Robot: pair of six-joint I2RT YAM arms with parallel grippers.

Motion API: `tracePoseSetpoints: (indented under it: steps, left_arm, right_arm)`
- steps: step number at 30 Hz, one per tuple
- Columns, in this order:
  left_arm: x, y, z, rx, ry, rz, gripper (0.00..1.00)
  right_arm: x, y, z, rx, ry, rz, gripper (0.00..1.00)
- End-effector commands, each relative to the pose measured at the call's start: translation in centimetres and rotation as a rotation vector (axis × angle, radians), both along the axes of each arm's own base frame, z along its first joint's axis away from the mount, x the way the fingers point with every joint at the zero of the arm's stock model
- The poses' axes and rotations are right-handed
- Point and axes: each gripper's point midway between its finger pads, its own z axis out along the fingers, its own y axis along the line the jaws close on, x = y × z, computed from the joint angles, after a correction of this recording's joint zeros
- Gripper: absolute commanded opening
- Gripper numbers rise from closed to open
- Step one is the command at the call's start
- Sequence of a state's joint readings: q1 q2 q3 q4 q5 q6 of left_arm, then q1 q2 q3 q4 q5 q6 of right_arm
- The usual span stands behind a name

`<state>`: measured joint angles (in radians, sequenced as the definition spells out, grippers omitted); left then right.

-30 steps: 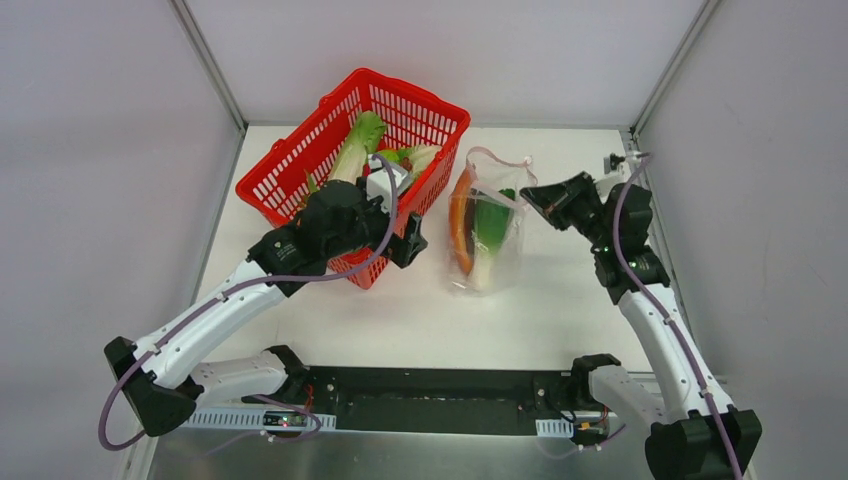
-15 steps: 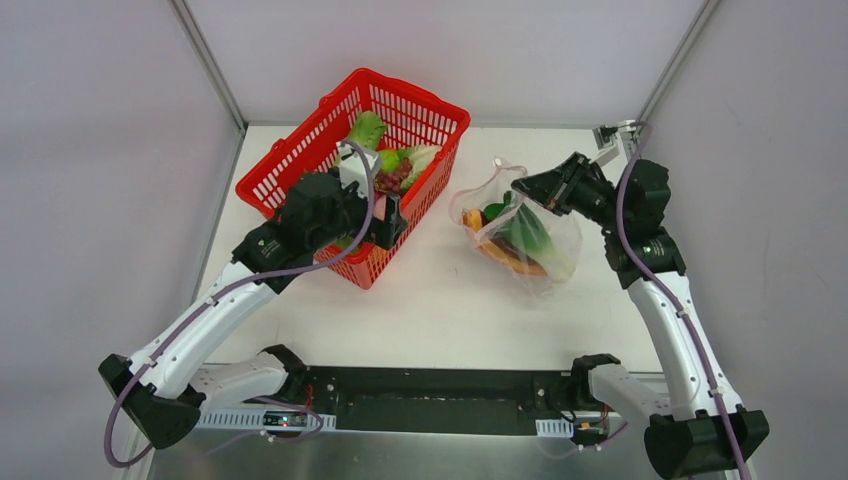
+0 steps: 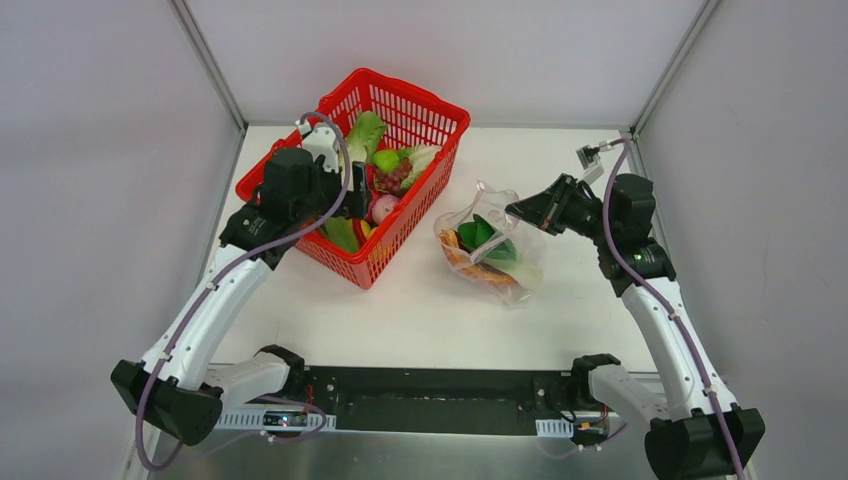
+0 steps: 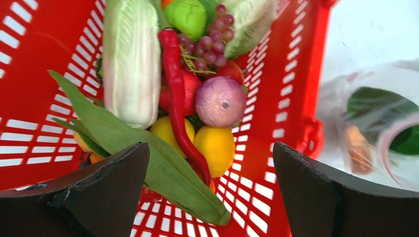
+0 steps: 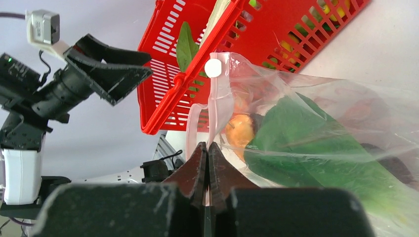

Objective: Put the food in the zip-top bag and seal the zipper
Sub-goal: Pick up the fake vegetable from the bin.

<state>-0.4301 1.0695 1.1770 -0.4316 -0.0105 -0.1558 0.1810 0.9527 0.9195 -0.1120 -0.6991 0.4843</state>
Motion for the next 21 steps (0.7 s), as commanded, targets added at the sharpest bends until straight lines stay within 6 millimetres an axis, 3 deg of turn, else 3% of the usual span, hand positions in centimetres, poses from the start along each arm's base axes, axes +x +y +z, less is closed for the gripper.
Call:
tracePoseSetpoints:
  steps: [1, 7, 14, 18, 21]
  left_arm:
    - [2.0, 0.9, 1.4, -0.03, -0.005, 0.026, 0.99]
    - [6.9, 2.6, 0.0, -0.016, 0.066, 0.089, 0.98]
    - [12.8, 4.5, -4.0, 0.055, 0.222, 0.096, 0.9]
    - [15.1, 4.9, -5.3, 0.107, 0.316, 0.055, 0.88]
    - [14.6, 5.6, -7.9, 0.151, 0.424, 0.075, 0.87]
  right_arm:
    - [-1.0, 0.1, 2.5, -0.004, -0.11, 0.04, 0.0]
    - [-1.1, 0.3, 2.6, 0.04, -0.102, 0.041, 0.0]
    - [-1.2, 0.4, 1.3, 0.07, -0.049, 0.034, 0.0]
    - [-1.2, 0.4, 1.5, 0.07, -0.063, 0.031, 0.0]
    - [-1.0, 0.4, 1.5, 0.071, -0.068, 0.029, 0.0]
